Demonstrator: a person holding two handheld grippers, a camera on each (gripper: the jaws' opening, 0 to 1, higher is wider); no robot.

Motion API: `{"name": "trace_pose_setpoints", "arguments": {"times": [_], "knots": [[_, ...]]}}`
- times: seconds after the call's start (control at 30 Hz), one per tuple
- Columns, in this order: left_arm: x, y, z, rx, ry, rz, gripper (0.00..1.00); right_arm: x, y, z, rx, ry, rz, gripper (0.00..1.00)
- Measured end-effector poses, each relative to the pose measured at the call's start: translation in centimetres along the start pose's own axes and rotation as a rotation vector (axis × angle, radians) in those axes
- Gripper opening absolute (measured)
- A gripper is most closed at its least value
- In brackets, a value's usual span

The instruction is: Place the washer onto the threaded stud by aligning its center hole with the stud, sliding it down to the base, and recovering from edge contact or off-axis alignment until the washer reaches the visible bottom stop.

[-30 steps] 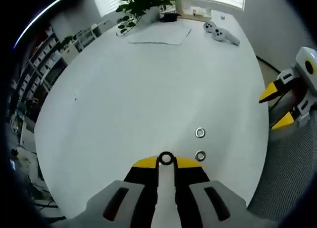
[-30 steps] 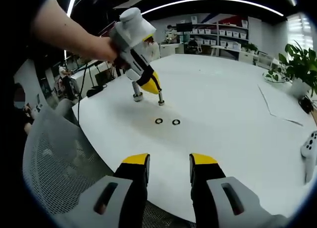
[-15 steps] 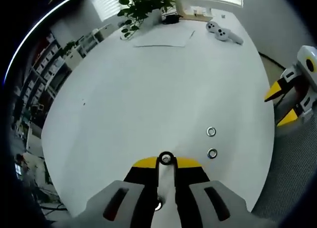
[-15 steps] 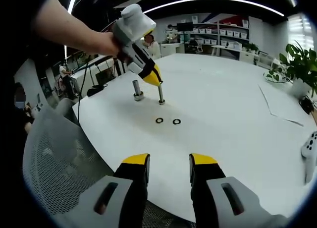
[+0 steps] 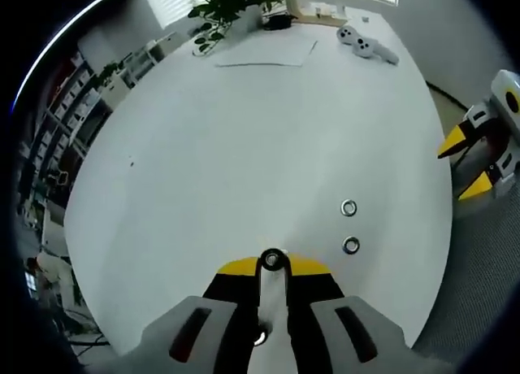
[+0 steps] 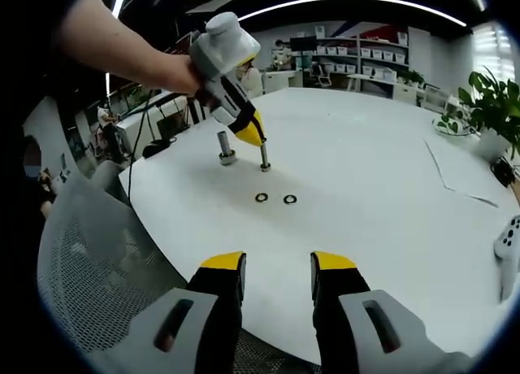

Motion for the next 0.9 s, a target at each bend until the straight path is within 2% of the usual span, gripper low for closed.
{"name": "trace_pose_setpoints", "arguments": {"times": [0.6,0.9], "knots": [[0.6,-0.6,2.7,0.027,0.061,0.001,0.09,0.1,0.0,0.0,0.001,0.0,0.001,0.34],[1.0,-0.6,3.1,0.045,0.066,-0.052,0.09,0.0,0.0,0.0,0.0,0.0,0.002,0.34]]}}
Point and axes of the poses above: the point that each gripper's makers call its tool centre point, and the gripper's own axes: z roughly forward along the fingers, y roughly to its left, x roughly out of its underside, the point moved 8 cm from there along -z, roughly backward along the fingers, and after that the axes turned 1 degree about y, right-handed, at the moved point
